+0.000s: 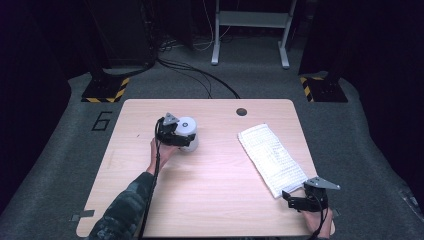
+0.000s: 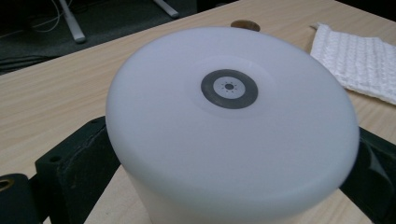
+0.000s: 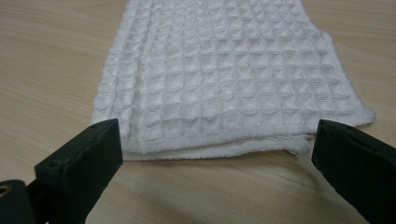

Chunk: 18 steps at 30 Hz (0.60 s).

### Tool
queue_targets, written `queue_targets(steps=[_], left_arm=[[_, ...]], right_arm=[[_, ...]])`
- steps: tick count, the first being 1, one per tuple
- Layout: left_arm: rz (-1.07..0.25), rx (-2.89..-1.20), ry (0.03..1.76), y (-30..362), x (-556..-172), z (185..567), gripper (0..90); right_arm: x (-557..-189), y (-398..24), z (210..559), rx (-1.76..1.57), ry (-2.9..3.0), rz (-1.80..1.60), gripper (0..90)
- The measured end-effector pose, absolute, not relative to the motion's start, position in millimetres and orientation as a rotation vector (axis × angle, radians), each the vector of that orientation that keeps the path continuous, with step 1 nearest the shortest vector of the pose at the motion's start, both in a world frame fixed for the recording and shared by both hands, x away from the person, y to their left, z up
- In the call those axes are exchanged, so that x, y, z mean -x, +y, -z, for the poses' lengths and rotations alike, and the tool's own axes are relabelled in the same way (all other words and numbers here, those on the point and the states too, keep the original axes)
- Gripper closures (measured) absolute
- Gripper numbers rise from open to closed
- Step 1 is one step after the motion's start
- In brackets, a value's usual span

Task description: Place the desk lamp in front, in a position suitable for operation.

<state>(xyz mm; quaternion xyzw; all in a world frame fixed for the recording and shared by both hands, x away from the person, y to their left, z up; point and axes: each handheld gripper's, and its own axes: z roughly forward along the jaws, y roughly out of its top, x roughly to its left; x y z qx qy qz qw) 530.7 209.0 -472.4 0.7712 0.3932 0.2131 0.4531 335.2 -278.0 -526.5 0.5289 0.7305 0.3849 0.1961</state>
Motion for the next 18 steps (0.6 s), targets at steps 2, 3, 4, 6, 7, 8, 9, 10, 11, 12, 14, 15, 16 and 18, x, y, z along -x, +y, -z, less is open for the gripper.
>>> queue_targets(steps=[2,3,4,6,7,8,9,10,11,12,14,15,16,18], left_arm=[[-0.534,-1.896,0.963,208.3,-531.6,473.5,3.1],[-0.532,-1.905,0.963,208.1,-531.5,473.2,3.7],[-0.546,-1.894,0.957,207.2,-531.9,474.2,4.0],[-0.537,-1.903,0.950,206.4,-532.0,474.6,6.0],[-0.535,-1.902,0.946,206.1,-532.1,474.9,6.5],[-0.546,-1.883,0.943,205.0,-532.6,476.3,6.8],[-0.547,-1.874,0.947,204.9,-532.5,476.6,7.3],[-0.537,-1.884,0.943,205.8,-532.6,476.2,7.8],[-0.545,-1.870,0.944,205.0,-532.6,477.3,7.9],[-0.549,-1.874,0.944,205.2,-532.5,477.0,8.1],[-0.552,-1.875,0.944,204.8,-532.3,477.1,8.2],[-0.548,-1.881,0.942,205.0,-532.4,476.8,8.2],[-0.541,-1.889,0.940,205.2,-532.3,476.3,8.3],[-0.554,-1.886,0.932,204.5,-532.7,476.7,8.4]], right_arm=[[-335.1,-277.5,526.4,-1.491,2.049,-1.070,1.3],[-335.6,-277.8,526.7,-1.482,2.051,-1.073,1.3],[-335.2,-277.7,526.6,-1.489,2.048,-1.074,1.4],[-335.4,-277.5,526.8,-1.488,2.049,-1.077,1.5],[-335.5,-277.7,526.9,-1.484,2.049,-1.076,1.6],[-335.3,-277.6,526.6,-1.488,2.050,-1.070,1.9],[-335.8,-277.9,527.1,-1.479,2.052,-1.078,1.9],[-335.8,-278.0,527.1,-1.480,2.052,-1.077,1.9],[-335.3,-277.7,526.8,-1.488,2.048,-1.075,2.0],[-335.4,-277.7,526.9,-1.487,2.049,-1.075,2.1],[-335.6,-277.8,527.0,-1.485,2.051,-1.076,2.4],[-335.4,-277.7,526.9,-1.488,2.049,-1.076,2.5],[-335.5,-277.9,526.9,-1.485,2.050,-1.076,2.5],[-335.4,-277.9,526.9,-1.486,2.049,-1.076,2.5]])
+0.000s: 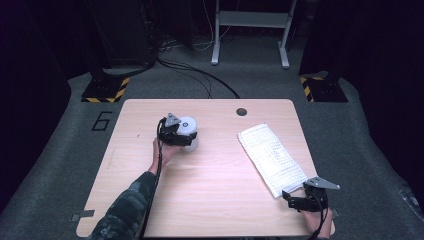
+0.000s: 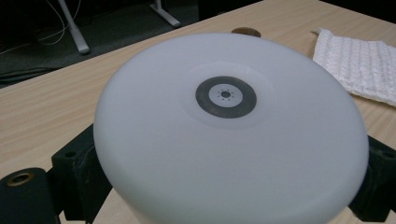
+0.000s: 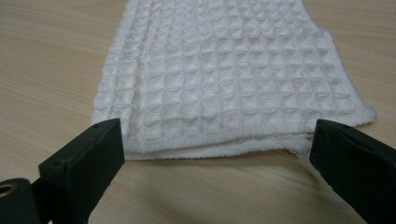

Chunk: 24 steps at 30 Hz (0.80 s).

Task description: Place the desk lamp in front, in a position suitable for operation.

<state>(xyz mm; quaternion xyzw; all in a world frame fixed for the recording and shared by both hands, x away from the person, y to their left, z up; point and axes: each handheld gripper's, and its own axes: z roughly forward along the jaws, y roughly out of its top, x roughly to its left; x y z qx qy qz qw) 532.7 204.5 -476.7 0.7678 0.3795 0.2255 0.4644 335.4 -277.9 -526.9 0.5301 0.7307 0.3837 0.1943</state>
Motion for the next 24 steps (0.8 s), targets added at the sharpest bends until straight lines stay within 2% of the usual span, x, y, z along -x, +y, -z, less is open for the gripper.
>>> queue_targets(steps=[14,24], left_arm=[[-0.565,-1.919,0.880,201.6,-530.8,475.1,8.9],[-0.516,-1.917,0.805,197.9,-514.8,453.2,8.9]], right_arm=[[-335.2,-278.4,526.8,-1.480,2.044,-1.074,3.0],[-334.9,-278.5,526.8,-1.481,2.043,-1.075,3.2]])
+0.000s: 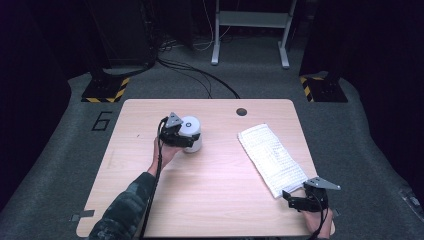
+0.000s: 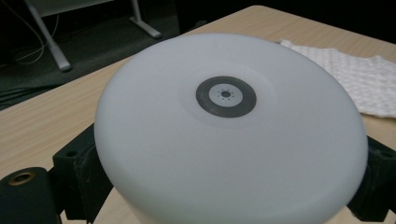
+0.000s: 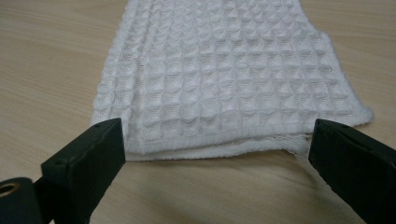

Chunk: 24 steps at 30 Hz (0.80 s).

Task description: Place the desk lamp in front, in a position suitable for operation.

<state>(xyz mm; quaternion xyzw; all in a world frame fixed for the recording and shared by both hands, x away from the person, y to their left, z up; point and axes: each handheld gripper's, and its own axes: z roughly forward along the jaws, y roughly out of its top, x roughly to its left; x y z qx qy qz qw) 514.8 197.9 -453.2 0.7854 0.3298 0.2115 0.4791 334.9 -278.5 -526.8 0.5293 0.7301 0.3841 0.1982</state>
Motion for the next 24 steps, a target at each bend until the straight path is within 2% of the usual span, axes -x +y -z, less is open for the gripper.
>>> queue_targets(steps=[12,24], left_arm=[[-0.449,-1.912,0.697,194.9,-478.7,433.1,8.9],[-0.399,-1.967,0.640,187.5,-455.4,436.0,9.0]], right_arm=[[-334.9,-278.1,526.6,-1.484,2.044,-1.072,3.3],[-334.9,-278.4,526.8,-1.472,2.043,-1.077,3.3]])
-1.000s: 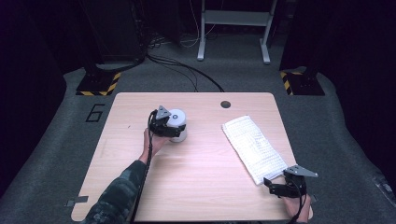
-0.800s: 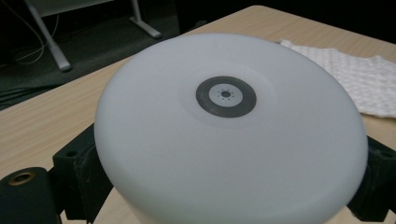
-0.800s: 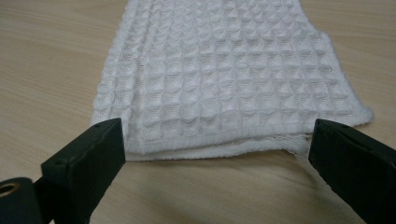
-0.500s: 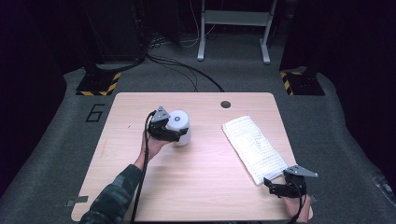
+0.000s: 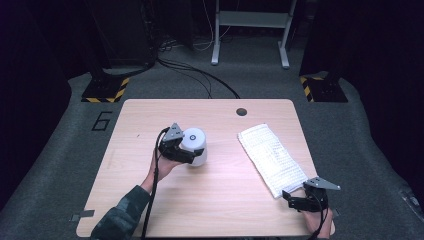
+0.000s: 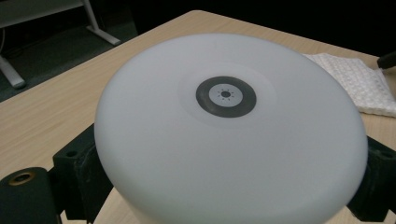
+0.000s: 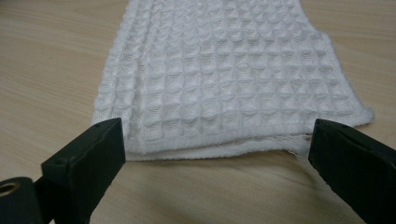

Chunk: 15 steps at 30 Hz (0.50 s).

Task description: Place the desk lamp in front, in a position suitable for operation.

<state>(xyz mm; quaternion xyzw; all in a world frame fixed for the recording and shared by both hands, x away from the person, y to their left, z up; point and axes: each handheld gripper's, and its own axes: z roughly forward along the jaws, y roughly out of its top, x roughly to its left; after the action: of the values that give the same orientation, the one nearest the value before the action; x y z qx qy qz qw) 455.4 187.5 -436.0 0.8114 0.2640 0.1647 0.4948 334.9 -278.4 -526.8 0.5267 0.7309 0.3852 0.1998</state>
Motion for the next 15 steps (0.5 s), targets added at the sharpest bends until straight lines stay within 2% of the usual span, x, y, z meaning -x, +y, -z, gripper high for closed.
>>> queue_targets(steps=[15], left_arm=[[-0.333,-1.980,0.592,170.9,-435.6,450.4,8.9]], right_arm=[[-334.7,-277.7,526.8,-1.480,2.040,-1.076,3.4]])
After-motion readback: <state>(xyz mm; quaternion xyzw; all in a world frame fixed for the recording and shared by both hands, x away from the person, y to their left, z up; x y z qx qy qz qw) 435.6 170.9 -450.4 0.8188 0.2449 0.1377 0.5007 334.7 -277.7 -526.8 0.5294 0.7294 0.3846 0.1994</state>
